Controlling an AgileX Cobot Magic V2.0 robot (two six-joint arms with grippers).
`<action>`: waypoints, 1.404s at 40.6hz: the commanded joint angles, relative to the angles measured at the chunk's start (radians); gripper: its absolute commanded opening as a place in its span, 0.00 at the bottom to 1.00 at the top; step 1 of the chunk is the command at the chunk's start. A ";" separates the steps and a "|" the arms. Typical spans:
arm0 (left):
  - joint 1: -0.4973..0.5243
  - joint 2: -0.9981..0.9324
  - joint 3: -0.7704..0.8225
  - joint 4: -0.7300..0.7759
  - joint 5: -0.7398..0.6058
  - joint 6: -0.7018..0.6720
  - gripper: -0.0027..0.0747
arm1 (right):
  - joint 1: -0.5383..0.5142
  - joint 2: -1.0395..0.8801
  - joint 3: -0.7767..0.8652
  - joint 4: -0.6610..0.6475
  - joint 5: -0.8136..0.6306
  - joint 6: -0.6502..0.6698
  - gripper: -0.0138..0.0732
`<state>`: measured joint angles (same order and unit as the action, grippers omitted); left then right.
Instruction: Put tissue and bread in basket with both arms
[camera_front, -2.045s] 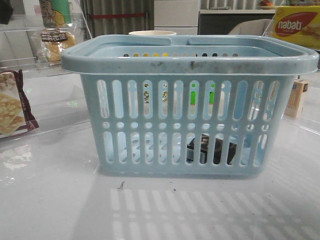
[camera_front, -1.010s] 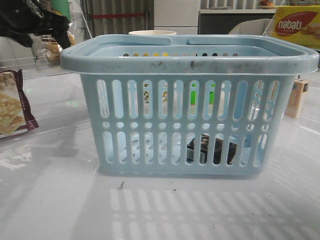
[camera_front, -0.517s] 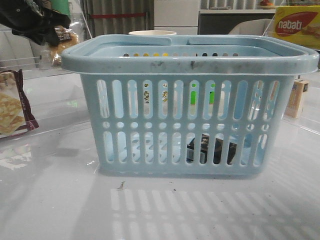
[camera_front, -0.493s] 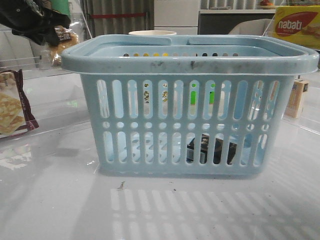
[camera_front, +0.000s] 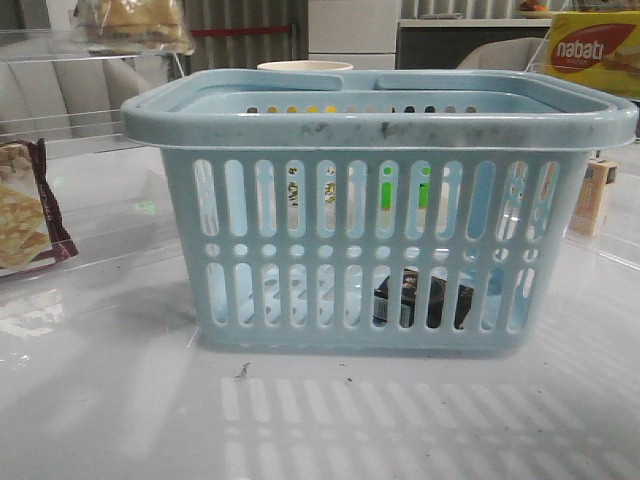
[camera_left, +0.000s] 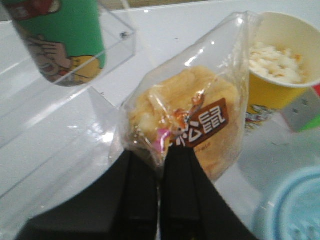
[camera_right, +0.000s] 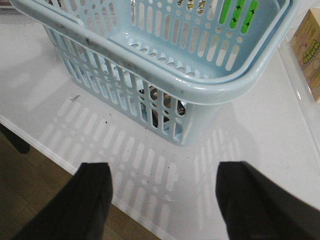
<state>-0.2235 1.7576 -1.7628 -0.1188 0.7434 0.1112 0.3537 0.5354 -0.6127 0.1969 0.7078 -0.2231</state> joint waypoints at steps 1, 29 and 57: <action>-0.062 -0.111 -0.036 -0.020 0.060 0.028 0.15 | -0.001 0.002 -0.029 0.005 -0.070 -0.005 0.79; -0.428 0.060 -0.031 -0.003 0.138 0.127 0.15 | -0.001 0.002 -0.029 0.005 -0.070 -0.005 0.79; -0.392 -0.112 -0.063 0.049 0.172 0.116 0.66 | -0.001 0.002 -0.029 0.005 -0.063 -0.005 0.79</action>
<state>-0.6283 1.7713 -1.8002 -0.0496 0.9682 0.2389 0.3537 0.5354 -0.6127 0.1969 0.7107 -0.2231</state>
